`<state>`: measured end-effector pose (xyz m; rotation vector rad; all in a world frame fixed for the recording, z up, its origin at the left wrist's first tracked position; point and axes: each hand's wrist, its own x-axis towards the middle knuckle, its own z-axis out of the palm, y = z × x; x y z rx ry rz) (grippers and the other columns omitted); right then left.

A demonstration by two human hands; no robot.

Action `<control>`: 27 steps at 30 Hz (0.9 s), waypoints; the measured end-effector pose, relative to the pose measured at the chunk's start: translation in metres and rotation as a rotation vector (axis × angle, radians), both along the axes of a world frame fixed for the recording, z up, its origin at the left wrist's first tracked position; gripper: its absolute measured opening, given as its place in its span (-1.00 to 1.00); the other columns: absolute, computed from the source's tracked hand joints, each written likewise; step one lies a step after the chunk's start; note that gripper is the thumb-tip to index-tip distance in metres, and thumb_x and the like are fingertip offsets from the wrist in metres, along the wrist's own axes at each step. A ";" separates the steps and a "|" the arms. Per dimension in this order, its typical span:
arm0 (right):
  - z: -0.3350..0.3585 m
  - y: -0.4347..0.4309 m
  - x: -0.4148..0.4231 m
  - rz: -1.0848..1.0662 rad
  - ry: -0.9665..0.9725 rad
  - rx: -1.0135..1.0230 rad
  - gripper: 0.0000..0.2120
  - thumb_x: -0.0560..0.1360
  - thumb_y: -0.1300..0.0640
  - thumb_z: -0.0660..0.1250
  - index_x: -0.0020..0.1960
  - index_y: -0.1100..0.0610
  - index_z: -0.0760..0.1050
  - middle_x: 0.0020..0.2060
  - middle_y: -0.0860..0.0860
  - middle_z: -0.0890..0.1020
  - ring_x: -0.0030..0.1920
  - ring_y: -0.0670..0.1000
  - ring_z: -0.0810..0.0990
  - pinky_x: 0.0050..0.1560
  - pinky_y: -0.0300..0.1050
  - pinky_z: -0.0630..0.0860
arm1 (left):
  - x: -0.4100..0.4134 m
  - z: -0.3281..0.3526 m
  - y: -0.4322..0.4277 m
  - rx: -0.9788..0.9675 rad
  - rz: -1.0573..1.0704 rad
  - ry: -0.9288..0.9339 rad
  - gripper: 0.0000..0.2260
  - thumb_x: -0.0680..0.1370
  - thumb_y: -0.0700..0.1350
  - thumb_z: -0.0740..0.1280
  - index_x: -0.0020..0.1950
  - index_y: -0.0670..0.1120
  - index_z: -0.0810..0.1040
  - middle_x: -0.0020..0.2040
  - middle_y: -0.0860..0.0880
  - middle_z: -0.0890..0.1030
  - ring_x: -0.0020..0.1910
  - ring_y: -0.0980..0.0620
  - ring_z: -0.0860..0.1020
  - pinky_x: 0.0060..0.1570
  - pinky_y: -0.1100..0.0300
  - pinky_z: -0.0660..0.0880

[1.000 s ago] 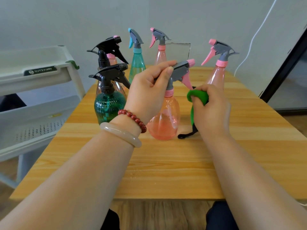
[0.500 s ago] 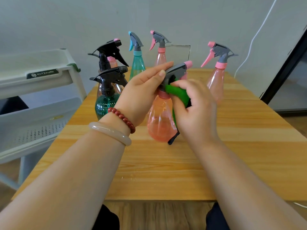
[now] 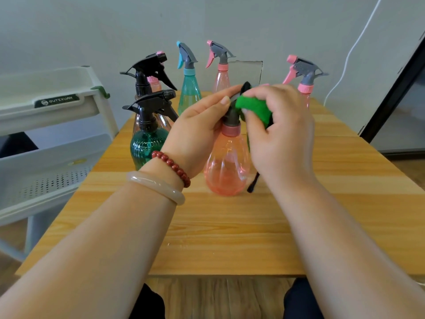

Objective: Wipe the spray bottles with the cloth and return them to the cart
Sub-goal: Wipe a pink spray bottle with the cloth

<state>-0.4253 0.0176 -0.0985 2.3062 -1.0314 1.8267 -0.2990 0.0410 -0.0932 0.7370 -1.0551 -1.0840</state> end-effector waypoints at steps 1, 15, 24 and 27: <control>-0.002 0.001 0.004 0.010 -0.003 0.002 -0.82 0.45 0.34 0.38 0.05 0.24 0.61 -0.03 0.12 0.60 0.04 -0.01 0.53 0.09 -0.54 0.26 | 0.001 0.000 -0.001 -0.002 0.000 0.013 -0.75 0.67 -0.28 0.11 0.21 -0.16 0.55 0.05 -0.10 0.67 0.07 0.03 0.63 0.15 0.19 0.55; -0.013 0.008 -0.001 0.072 0.140 0.085 -0.82 0.40 0.35 0.40 -0.01 0.22 0.64 -0.11 0.09 0.61 -0.09 0.03 0.56 -0.04 -0.44 0.34 | 0.004 -0.002 -0.001 -0.007 0.008 -0.010 -0.75 0.68 -0.26 0.11 0.23 -0.16 0.55 0.06 -0.11 0.67 0.08 0.02 0.63 0.11 0.19 0.56; -0.009 0.010 0.007 0.070 0.133 0.060 -0.77 0.40 0.31 0.32 0.03 0.21 0.63 -0.08 0.08 0.59 -0.09 -0.02 0.52 -0.08 -0.41 0.35 | 0.002 -0.002 -0.001 -0.002 0.018 -0.005 -0.75 0.68 -0.25 0.12 0.20 -0.15 0.57 0.06 -0.12 0.67 0.11 -0.01 0.62 0.14 0.17 0.54; -0.004 0.011 -0.007 0.049 0.059 0.018 -0.83 0.39 0.32 0.36 -0.04 0.20 0.63 -0.14 0.03 0.61 -0.12 -0.06 0.52 -0.09 -0.46 0.33 | 0.000 -0.003 -0.001 -0.001 0.044 -0.048 -0.76 0.68 -0.21 0.14 0.17 -0.09 0.59 0.09 -0.11 0.67 0.14 -0.01 0.61 0.20 0.13 0.51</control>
